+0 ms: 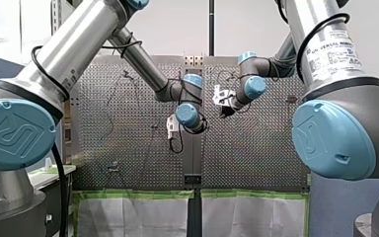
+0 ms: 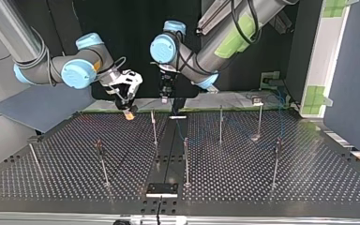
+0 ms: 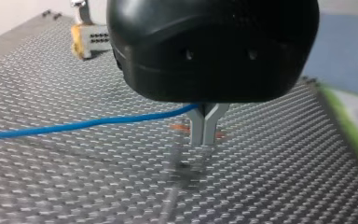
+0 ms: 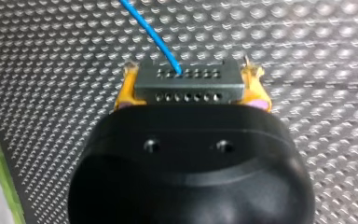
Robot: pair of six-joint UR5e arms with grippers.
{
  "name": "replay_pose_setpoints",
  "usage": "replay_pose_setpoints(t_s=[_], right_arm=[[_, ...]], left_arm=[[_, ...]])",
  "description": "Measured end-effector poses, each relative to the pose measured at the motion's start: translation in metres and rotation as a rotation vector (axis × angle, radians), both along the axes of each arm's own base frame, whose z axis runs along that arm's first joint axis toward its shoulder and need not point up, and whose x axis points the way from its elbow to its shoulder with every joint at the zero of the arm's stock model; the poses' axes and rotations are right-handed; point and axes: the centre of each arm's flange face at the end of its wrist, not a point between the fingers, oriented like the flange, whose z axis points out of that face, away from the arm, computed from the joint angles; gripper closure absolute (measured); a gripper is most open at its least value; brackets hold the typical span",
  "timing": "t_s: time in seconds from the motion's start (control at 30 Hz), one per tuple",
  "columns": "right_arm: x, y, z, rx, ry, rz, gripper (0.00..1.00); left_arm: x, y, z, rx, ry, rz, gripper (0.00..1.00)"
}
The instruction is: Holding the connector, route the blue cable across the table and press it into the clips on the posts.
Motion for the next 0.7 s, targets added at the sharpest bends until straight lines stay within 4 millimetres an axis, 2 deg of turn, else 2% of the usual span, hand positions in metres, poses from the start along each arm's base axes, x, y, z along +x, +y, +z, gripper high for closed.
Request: replay_pose_setpoints(t_s=[0.17,0.43,0.57,0.7], right_arm=[[-0.004,0.005,-0.024,0.005,0.015,-0.01,1.0],[-0.018,0.009,-0.057,0.032,0.01,-0.046,1.0],[-0.024,0.004,-0.073,0.036,0.01,-0.062,1.0],[-0.029,-0.005,-0.076,0.022,-0.005,-0.072,1.0]], left_arm=[[0.004,0.003,-0.013,-0.017,-0.007,-0.012,1.0],[0.022,0.006,-0.008,-0.061,-0.055,-0.018,1.0],[0.033,0.013,-0.007,-0.073,-0.065,-0.021,1.0],[0.04,0.018,-0.007,-0.081,-0.064,-0.032,1.0]])
